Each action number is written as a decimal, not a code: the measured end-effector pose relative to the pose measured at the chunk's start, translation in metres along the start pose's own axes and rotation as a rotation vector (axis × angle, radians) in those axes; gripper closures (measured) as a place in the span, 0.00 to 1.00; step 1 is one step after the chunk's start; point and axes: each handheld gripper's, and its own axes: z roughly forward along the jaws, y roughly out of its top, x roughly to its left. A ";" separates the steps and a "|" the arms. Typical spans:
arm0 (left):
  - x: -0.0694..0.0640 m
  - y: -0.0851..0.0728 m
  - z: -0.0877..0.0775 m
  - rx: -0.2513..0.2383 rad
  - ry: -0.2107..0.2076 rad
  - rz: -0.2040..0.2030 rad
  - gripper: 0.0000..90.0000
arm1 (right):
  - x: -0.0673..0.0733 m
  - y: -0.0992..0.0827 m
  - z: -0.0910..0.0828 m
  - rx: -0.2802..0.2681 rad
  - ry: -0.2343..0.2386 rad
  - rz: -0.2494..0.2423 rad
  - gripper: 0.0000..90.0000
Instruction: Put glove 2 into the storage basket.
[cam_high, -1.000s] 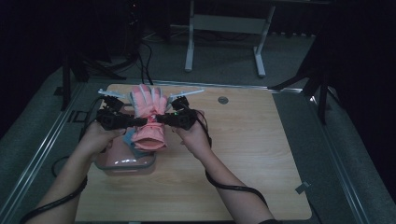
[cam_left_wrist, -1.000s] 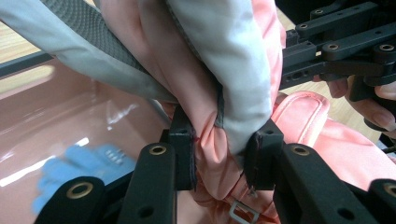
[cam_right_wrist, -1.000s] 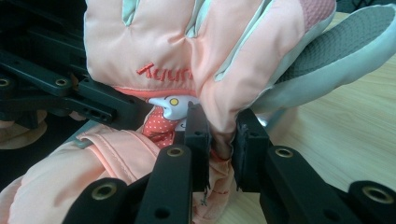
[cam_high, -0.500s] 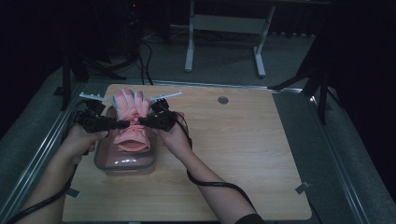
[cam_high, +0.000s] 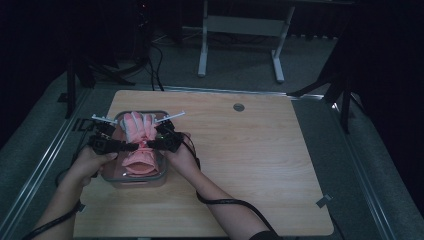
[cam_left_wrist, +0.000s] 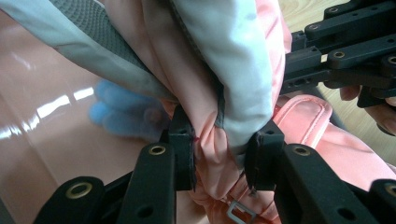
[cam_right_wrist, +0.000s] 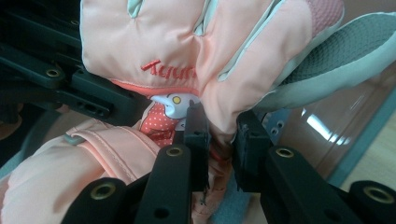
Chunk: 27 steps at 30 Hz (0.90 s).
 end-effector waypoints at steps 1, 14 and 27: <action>0.000 -0.002 0.001 0.002 0.003 -0.002 0.76 | 0.000 -0.001 0.002 0.009 -0.002 -0.002 0.86; 0.001 -0.009 0.010 0.038 0.047 -0.037 0.67 | -0.001 -0.005 0.010 0.070 -0.014 -0.016 0.80; -0.002 -0.006 0.010 -0.002 0.135 -0.036 0.52 | -0.002 0.006 -0.005 0.001 -0.002 -0.119 0.39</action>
